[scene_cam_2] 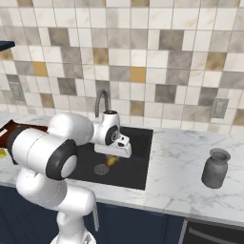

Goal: Pick up all produce items and place them in the sink. Turn on the sink faucet to wash them. Then turn the sink off and put them in the tray.

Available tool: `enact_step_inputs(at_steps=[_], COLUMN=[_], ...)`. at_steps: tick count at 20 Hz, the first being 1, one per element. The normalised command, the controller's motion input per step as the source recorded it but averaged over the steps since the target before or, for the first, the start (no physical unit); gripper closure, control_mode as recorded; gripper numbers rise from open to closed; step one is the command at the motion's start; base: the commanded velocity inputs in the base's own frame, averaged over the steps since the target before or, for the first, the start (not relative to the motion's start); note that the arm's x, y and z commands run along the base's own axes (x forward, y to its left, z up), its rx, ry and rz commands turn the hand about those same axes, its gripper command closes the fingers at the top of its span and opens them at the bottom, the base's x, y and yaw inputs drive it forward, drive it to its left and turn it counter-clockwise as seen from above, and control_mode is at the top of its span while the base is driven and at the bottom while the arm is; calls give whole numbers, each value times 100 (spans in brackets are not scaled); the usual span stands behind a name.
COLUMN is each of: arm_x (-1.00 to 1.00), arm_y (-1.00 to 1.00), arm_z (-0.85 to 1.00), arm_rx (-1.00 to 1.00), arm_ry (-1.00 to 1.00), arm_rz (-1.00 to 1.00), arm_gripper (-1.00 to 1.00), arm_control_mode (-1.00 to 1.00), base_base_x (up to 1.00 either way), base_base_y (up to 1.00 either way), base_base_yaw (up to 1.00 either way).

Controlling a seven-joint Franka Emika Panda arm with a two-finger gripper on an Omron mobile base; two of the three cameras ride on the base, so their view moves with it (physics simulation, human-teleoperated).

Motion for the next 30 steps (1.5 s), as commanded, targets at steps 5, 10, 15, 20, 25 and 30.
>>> enact_step_inputs(at_steps=[5, 10, 15, 20, 25, 30], arm_x=[20, 12, 11, 10, 10, 11], arm_y=[6, 0, 0, 0, 0, 0], arm_z=[-34, -29, -27, -26, -23, -23], arm_rx=[0, 0, 0, 0, 0, 0], arm_ry=[-5, -6, -5, -2, 0, 0], arm_rz=[5, 5, 4, 3, 3, 3], arm_gripper=[100, 100, 100, 100, 100, 100], arm_control_mode=[-100, -100, -100, -100, -100, -100], base_base_x=[0, 0, 0, 0, 0, 0], base_base_y=[0, 0, 0, 0, 0, 0], base_base_yaw=[0, 0, 0, 0, 0, 0])
